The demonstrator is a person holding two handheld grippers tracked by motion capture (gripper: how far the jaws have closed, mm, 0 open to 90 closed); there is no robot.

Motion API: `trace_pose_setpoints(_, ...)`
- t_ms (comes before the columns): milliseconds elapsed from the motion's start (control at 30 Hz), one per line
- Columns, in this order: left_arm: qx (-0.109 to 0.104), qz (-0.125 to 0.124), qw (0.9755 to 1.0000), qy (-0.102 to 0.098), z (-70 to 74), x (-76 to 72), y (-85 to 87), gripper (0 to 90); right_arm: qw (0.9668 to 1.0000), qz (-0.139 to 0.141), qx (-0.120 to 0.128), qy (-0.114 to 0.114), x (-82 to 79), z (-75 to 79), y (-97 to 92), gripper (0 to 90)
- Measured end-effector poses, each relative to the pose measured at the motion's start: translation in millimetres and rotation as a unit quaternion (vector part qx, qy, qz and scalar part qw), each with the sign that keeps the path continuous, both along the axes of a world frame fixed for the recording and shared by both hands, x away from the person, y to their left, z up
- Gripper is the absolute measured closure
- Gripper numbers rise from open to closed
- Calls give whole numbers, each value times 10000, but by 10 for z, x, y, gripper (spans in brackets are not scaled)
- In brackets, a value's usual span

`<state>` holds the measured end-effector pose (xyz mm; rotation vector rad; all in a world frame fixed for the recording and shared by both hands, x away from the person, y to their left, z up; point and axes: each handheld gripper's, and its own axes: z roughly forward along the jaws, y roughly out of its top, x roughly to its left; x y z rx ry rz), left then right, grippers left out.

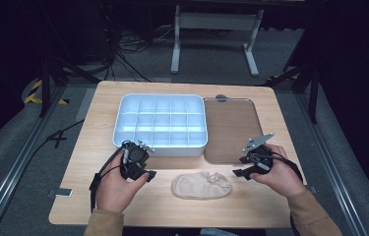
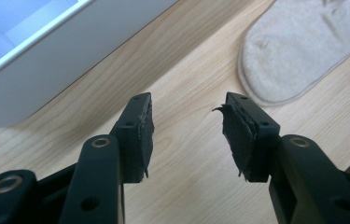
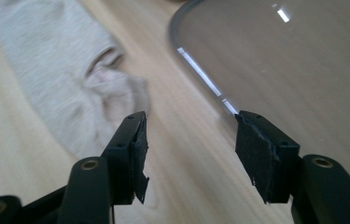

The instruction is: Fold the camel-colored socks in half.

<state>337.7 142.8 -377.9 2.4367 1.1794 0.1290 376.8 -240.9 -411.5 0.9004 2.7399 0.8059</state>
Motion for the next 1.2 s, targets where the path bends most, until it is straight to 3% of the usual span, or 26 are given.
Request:
trace_pose_setpoints(67,-82,24,10000,-22,20,-20,-13,531,9999,-52,113,-87,12,-11,-21,422)
trace_pose_setpoints(133,-75,33,9999,-77,34,-40,-35,530,9998,114,184,-26,10,-36,-32,446)
trace_pose_setpoints(167,-60,52,9999,-126,41,-53,-47,530,9996,193,187,-130,3,-48,-30,441)
trace_pose_setpoints(233,-96,82,9997,-225,52,-82,-59,532,9990,63,238,-362,3,-73,-29,471)
trace_pose_setpoints(267,-196,102,9995,-212,53,-98,-57,544,9989,-79,288,-369,6,-75,-36,508)
trace_pose_setpoints(333,-502,63,9985,-194,66,-130,-52,556,9990,-319,261,-193,3,-82,-35,517)
trace_pose_setpoints(433,-652,-30,9978,-134,88,-143,-63,576,9994,-340,80,-26,-11,-95,-22,501)
trace_pose_setpoints(467,-651,-96,9978,-95,100,-146,-86,576,9997,-254,5,0,-25,-108,0,512)
trace_pose_setpoints(600,-569,-167,9982,13,103,-129,-129,564,9998,-74,152,-103,-54,-103,40,506)
trace_pose_setpoints(700,-681,-253,9973,112,82,-115,-169,550,9995,44,219,-241,-62,-82,41,485)
trace_pose_setpoints(800,-890,-337,9954,101,69,-109,-207,539,9988,165,429,-196,-53,-64,3,511)
trace_pose_setpoints(967,-1024,-362,9940,115,51,-115,-284,544,9974,114,689,-153,-72,-73,-11,511)
trace_pose_setpoints(1067,-1183,-363,9919,272,-39,-78,-339,562,9938,250,1051,-250,-109,-71,16,536)
trace_pose_setpoints(1133,-1271,-276,9909,339,-105,-51,-354,569,9926,286,1156,-228,-127,-71,30,544)
trace_pose_setpoints(1200,-1229,-196,9915,383,-146,-31,-362,578,9925,303,1166,-186,-135,-81,32,544)
